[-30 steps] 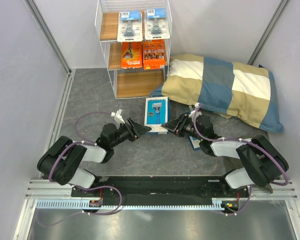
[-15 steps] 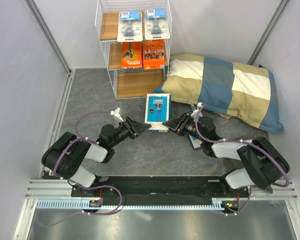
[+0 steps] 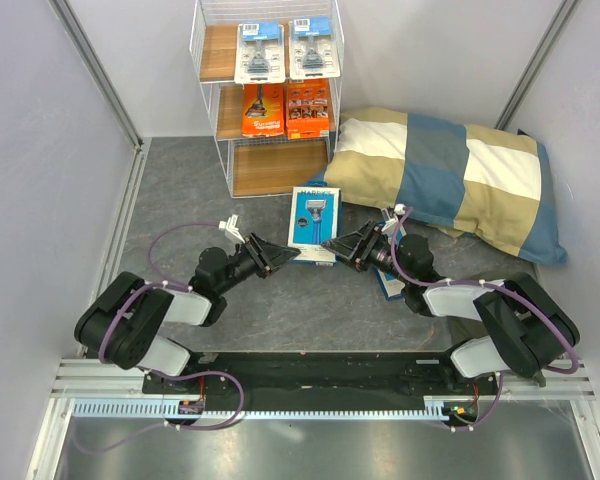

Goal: Place and organize the shaving razors onto the shelf

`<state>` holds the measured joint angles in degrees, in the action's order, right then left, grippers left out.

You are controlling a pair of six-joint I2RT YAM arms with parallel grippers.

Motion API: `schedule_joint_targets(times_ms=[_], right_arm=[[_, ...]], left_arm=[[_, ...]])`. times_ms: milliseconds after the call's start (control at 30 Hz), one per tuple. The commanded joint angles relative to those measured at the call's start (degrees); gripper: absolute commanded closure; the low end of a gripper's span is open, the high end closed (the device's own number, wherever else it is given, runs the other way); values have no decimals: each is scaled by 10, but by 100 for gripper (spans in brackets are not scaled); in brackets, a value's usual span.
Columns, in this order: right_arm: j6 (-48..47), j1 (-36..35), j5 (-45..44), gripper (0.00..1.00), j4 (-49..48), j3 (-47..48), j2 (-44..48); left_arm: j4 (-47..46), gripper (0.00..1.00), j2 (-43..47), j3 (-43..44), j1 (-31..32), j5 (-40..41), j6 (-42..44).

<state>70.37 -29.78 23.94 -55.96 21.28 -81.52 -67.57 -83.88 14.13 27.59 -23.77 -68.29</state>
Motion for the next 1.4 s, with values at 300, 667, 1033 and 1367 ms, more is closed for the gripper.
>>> schedule_joint_targets(times_ms=[300, 667, 1033, 1367], right_arm=[[11, 16, 37, 22, -99, 16, -48], [27, 32, 53, 59, -147, 12, -50], [27, 65, -29, 68, -152, -52, 57], [-21, 65, -129, 76, -52, -61, 185]], left_arm=[[122, 98, 84, 49, -23, -205, 108], [192, 82, 112, 64, -23, -219, 147], [127, 9, 121, 32, -22, -147, 104], [-125, 6, 7, 16, 12, -112, 9]])
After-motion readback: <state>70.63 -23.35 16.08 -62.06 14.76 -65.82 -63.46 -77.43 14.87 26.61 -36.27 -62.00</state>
